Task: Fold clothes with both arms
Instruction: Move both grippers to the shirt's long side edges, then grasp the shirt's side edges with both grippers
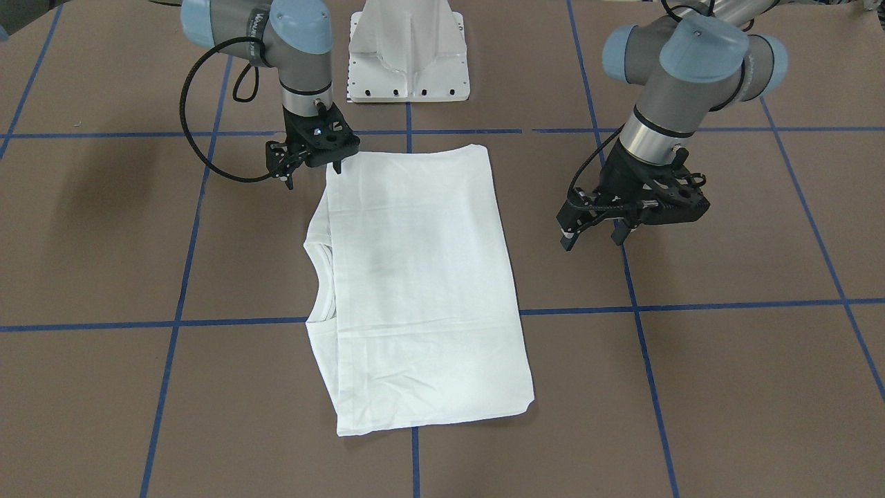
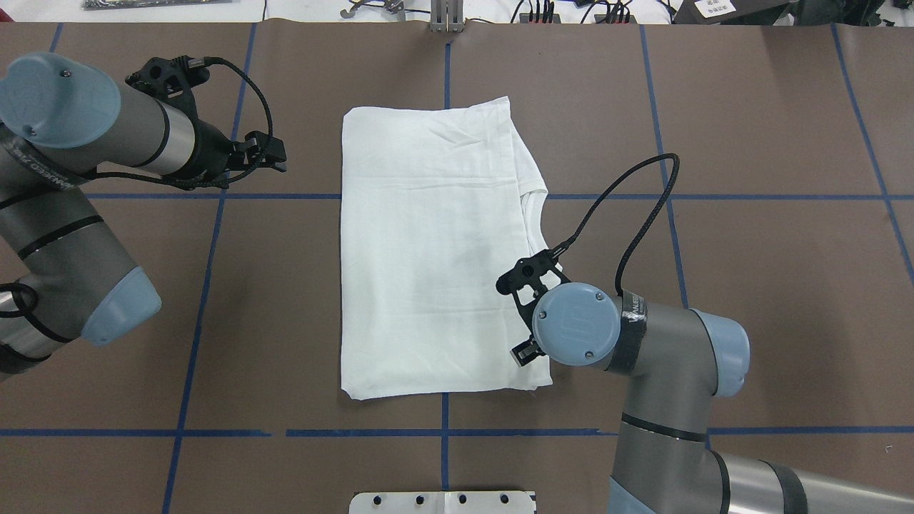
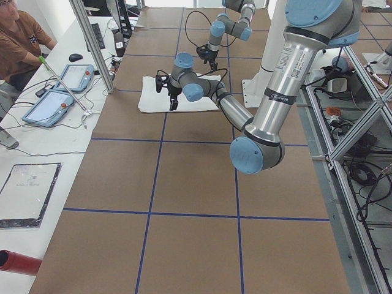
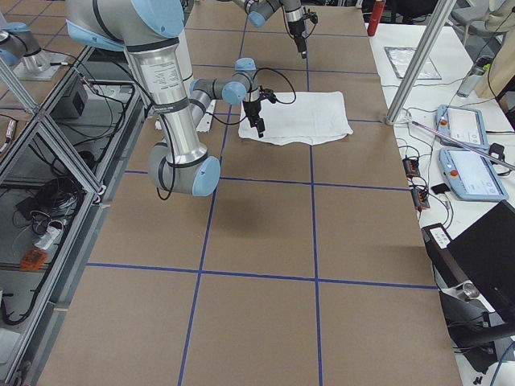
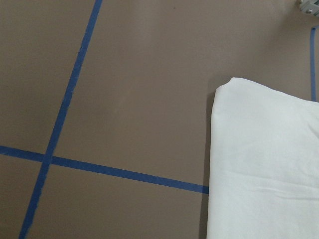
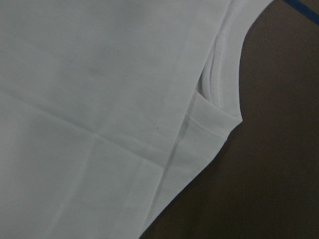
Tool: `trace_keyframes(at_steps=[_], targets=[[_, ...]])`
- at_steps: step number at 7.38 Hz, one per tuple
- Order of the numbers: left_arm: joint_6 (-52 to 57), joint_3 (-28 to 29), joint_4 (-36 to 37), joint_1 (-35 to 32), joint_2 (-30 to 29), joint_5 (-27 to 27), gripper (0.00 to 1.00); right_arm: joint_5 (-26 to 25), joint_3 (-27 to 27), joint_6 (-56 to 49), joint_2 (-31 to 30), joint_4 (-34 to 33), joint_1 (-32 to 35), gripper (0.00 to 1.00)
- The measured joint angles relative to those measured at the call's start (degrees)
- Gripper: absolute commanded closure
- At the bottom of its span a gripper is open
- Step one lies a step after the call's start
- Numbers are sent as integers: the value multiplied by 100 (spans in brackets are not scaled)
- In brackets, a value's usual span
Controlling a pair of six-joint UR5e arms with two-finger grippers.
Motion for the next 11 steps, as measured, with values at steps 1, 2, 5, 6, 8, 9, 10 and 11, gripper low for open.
trace_keyframes(at_steps=[1,2,5,6,8,9,10,11], targets=[[-83,-57,47,84,-16,-213,0,139,116,23,13,1,93,0],[-375,-152,16,330,-13,-408,0,218,214,126,17,12,147,0],[-2128,-338,-317,1632,5,257,0,464,499,642,-49,133,230,0],[-2595,-346,-320,2044,20,559,0,540,565,843,-136,284,238,0],[-3134,-312,-121,2656,35,878,1,721,625,1129,-339,551,243,0],[-3274,-296,13,2856,34,931,1,792,640,1215,-376,597,241,0],[-3340,-286,101,2969,40,950,1,829,645,1256,-382,614,238,0],[-3365,-276,141,3014,42,954,3,857,653,1271,-374,619,240,0]])
